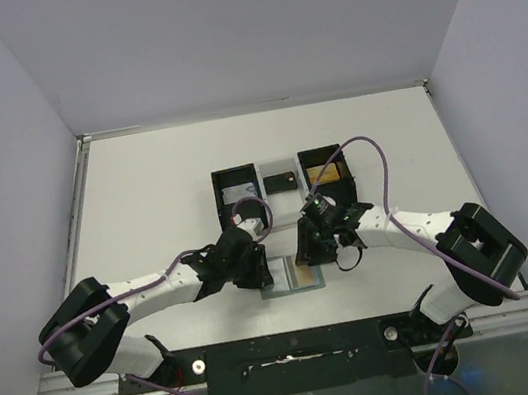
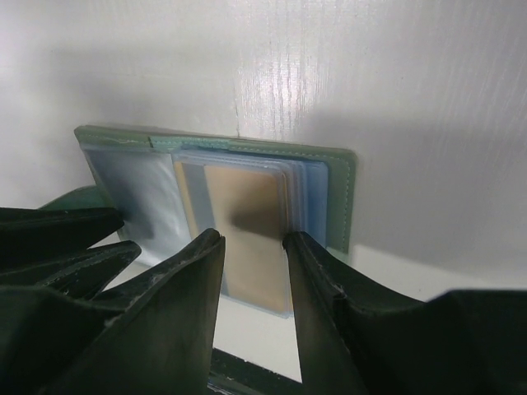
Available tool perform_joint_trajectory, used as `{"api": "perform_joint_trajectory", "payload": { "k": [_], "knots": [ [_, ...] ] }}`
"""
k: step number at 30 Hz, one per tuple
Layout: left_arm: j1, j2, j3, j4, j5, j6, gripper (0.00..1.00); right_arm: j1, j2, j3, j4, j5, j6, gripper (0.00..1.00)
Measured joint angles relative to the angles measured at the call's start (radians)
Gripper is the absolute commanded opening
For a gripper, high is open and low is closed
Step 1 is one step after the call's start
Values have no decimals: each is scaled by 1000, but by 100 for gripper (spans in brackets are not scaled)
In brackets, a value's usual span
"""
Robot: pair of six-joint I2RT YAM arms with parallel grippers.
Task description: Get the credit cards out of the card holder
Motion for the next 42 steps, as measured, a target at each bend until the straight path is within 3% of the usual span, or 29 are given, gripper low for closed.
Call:
{"api": "perform_joint_trajectory", "payload": {
  "k": [23,29,42],
  "knots": [
    [0,2,2,-8,-6,10,20,0,-1,-7,101,-98,1,37],
    [0,2,2,-8,-7,10,20,0,-83,-6,19,-8,11,48],
    [0,2,1,-8,-6,10,20,26,-31,13,-40,38,3,43]
  ]
}}
